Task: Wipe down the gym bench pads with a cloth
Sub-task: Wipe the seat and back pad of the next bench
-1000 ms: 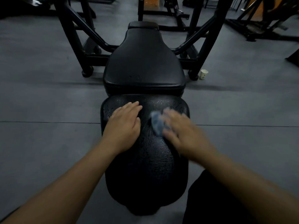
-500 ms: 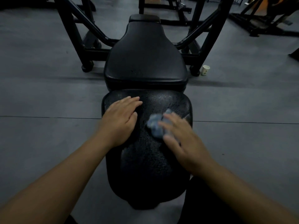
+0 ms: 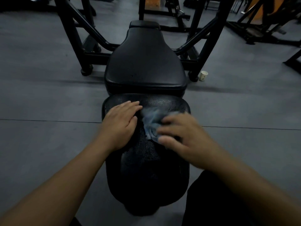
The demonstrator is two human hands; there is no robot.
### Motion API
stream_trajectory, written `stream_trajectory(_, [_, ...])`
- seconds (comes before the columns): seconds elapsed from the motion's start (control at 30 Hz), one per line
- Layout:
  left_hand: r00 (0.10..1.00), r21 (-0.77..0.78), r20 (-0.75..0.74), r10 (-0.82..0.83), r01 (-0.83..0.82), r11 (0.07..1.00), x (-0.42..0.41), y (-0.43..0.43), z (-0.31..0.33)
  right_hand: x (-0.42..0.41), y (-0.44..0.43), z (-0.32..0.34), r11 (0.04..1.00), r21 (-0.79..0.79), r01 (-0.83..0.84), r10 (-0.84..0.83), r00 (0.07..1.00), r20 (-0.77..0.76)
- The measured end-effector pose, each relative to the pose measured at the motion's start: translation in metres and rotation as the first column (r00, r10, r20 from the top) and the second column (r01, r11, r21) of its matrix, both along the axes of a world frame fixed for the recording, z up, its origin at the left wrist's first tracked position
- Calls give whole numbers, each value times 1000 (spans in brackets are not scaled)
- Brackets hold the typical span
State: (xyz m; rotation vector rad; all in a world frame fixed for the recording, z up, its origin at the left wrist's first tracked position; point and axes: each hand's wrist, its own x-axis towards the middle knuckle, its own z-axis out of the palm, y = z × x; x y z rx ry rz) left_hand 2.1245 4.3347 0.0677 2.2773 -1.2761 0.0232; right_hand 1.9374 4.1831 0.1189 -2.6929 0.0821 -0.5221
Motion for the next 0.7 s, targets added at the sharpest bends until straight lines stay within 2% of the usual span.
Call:
stream_trajectory(0.03, [1000,-2,5,2,-2,1000,0,0,-1,-8,4,-5,993,116,18,-19,1000,4])
stream_trajectory(0.1, [1000,-6,-1,14,-14,1000,0,-1,-2,-6,1,-7,936,303,181,-222,969,108])
stream_trajectory(0.17, [1000,-17,-6,15,-15,1000,1,-3,-2,23,2,-8,901,232,366,-390,919,66])
stream_trajectory(0.2, [1000,-28,-9,8,-8,1000,1,-2,-2,42,11,-7,918,117,378,-380,925,-12])
stream_trajectory(0.27, [1000,-56,-19,-4,3,998,2,1,-4,59,39,-20,970,-94,223,-235,960,-153])
stream_trajectory(0.33, [1000,-70,-27,7,-8,998,4,1,-5,45,52,-26,987,-159,32,-71,968,-242])
stream_trajectory(0.4, [999,-90,-26,24,-26,996,2,0,-5,27,25,-31,992,-115,52,-79,967,-241])
stream_trajectory(0.47, [999,-122,-37,37,-41,992,0,-1,-4,45,-24,-36,966,-118,228,-250,942,-224])
stream_trajectory(0.53, [997,-146,-56,54,-61,987,-2,-1,-4,88,-59,-31,898,-111,425,-439,859,-263])
stream_trajectory(0.57, [995,-146,-58,81,-89,985,-2,-1,-4,110,-62,-28,879,-96,467,-474,833,-286])
stream_trajectory(0.63, [983,-98,-34,182,-185,978,0,2,-6,129,-42,-25,906,-41,421,-417,873,-252])
stream_trajectory(0.7, [964,-8,-33,263,-264,965,6,6,-8,102,-8,-18,982,63,179,-167,973,-162])
